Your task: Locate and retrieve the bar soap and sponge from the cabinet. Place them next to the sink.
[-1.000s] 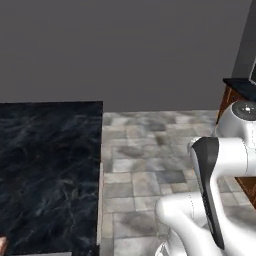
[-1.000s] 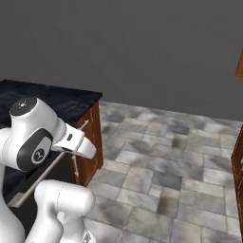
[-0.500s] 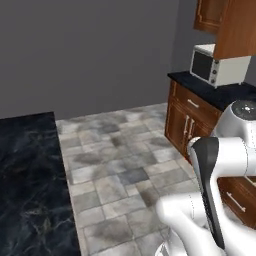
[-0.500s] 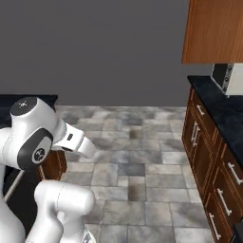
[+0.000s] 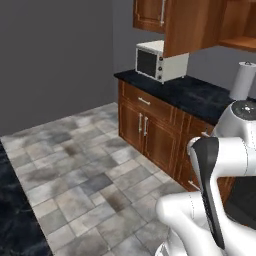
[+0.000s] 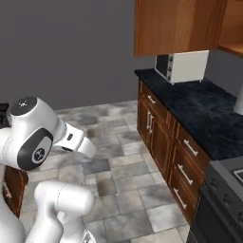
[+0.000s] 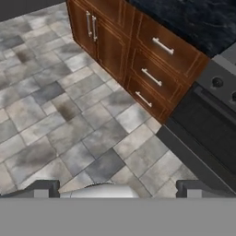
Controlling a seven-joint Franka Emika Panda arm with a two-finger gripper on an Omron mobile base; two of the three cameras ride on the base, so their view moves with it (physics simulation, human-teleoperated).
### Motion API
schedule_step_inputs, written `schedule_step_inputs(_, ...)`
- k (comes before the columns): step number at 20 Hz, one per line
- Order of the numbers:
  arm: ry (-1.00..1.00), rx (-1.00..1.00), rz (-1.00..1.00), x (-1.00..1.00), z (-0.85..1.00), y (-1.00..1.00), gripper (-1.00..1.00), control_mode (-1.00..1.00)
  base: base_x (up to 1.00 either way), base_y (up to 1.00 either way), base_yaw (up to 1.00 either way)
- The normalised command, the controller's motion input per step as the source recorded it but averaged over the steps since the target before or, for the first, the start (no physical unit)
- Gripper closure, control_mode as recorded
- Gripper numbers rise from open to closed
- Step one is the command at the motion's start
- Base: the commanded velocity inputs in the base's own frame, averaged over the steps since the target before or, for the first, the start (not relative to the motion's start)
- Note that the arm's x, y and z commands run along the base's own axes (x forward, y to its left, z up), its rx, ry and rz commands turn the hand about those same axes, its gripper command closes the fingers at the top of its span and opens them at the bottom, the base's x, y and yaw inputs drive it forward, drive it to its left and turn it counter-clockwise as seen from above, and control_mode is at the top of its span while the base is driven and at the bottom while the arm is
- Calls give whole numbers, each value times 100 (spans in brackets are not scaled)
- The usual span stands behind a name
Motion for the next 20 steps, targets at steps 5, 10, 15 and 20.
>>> schedule_step_inputs(5, 0, 0, 0, 0, 0, 0, -100, 100, 0, 0, -49)
schedule_step_inputs(10, 0, 0, 0, 0, 0, 0, -100, 100, 4, 1, -47)
schedule_step_inputs(15, 0, 0, 0, 0, 0, 0, -100, 100, 16, 0, -41)
schedule_step_inputs(20, 0, 0, 0, 0, 0, 0, -100, 100, 18, 0, -40)
